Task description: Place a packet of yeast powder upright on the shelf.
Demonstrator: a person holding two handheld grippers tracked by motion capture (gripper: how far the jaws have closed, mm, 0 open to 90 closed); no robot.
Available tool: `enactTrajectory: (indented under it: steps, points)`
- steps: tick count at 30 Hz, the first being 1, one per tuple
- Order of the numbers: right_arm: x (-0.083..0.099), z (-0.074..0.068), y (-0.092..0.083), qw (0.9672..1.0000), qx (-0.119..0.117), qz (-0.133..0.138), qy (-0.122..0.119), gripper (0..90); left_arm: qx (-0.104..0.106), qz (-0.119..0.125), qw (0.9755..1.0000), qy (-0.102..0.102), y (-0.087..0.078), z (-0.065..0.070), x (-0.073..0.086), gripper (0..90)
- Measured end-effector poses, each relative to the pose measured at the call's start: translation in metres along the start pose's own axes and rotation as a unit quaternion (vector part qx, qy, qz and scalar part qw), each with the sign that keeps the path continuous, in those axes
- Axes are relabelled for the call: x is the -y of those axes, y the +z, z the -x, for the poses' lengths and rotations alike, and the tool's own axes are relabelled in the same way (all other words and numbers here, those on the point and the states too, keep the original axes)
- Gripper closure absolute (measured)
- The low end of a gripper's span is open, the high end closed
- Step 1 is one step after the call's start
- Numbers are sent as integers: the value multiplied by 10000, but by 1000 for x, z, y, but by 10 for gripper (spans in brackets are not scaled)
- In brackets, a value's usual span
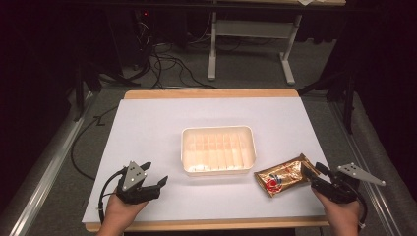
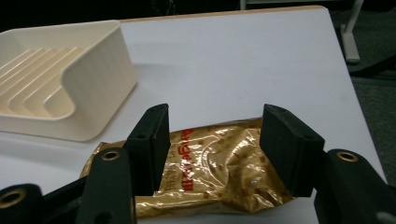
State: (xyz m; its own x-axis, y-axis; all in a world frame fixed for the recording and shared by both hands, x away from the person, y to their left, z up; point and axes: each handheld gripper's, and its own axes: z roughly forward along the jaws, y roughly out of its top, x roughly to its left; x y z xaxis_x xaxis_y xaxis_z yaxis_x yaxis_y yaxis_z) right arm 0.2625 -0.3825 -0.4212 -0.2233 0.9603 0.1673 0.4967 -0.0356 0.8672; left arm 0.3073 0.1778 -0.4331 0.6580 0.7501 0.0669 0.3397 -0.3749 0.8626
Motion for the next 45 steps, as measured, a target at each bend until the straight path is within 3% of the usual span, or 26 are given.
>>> enactTrajectory:
  steps: [7, 10, 20, 26, 34, 38, 39, 41, 45]
  points:
    - [5, 16, 0, 9996, 145, -79, 230, 410, 57, -32, 10000, 20, 0, 1, 0, 268]
    - [10, 25, 1, 9987, 176, -108, 457, 405, 87, -34, 9999, 50, 1, 2, 0, 268]
    - [14, 37, 3, 9959, 200, -119, 871, 367, 142, -5, 9999, 52, -1, 3, -1, 269]
    - [18, 42, 10, 9939, 148, -274, 1058, 334, 203, -33, 9998, -8, 0, 2, -1, 273]
    - [23, 53, 19, 9873, 76, -376, 1541, 351, 318, 2, 9995, -91, -2, 1, -2, 274]
    - [28, 60, 25, 9811, -105, -492, 1870, 403, 406, 49, 9992, -41, -3, 4, -1, 274]
    - [28, 60, 25, 9811, -105, -492, 1870, 403, 406, 49, 9992, -41, -3, 4, -1, 274]
    - [29, 62, 30, 9764, -199, -570, 2072, 423, 429, 70, 9991, -28, -4, 5, -2, 274]
    - [30, 62, 33, 9749, -248, -588, 2135, 435, 456, 101, 9989, -41, -8, 5, -1, 273]
